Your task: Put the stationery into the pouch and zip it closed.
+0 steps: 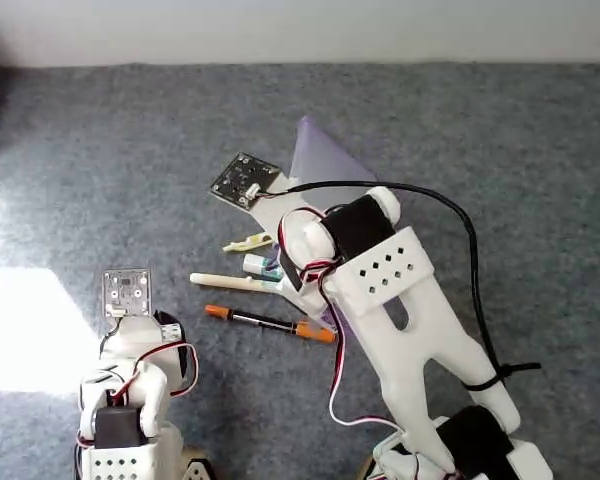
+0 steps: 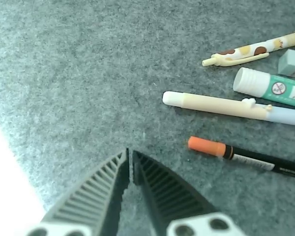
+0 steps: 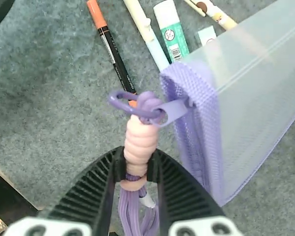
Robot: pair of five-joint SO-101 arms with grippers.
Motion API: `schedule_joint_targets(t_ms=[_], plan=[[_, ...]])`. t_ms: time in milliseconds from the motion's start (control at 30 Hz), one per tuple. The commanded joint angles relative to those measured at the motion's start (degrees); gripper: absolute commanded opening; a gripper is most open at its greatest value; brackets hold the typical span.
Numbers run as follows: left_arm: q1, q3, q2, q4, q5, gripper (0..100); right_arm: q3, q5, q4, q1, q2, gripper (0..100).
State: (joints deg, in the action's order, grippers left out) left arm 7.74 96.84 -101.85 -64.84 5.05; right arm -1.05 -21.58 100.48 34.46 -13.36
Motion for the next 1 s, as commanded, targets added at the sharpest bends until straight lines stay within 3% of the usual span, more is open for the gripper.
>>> schedule_joint_targets(t_ms=[0, 500, 633, 700, 867, 967], plan=[[-0.09, -0.31, 0.53, -0.35, -0.44, 2, 1.41, -0.53, 2.42, -0.75, -2.59, 0.9], [-0.35, -0.31, 0.62, -1.85, -0.35, 2, 12.75, -0.35, 2.51, -2.42, -10.68, 0.9], [-4.66, -0.66, 0.35, -3.96, -1.93, 2, 17.14, -0.44, 2.51, -2.59, -14.29, 0.9], [-5.54, -2.51, 0.35, -3.96, -6.86, 2, 18.9, -0.44, 2.51, -2.59, -16.13, 0.9], [-2.99, -5.76, 0.35, 2.29, -28.84, 8, 22.86, -0.44, 2.51, -2.59, -19.91, 0.9], [0.0, -5.76, 0.35, 8.09, -35.52, 10, 23.3, -0.44, 2.42, -2.59, -21.32, 0.9]])
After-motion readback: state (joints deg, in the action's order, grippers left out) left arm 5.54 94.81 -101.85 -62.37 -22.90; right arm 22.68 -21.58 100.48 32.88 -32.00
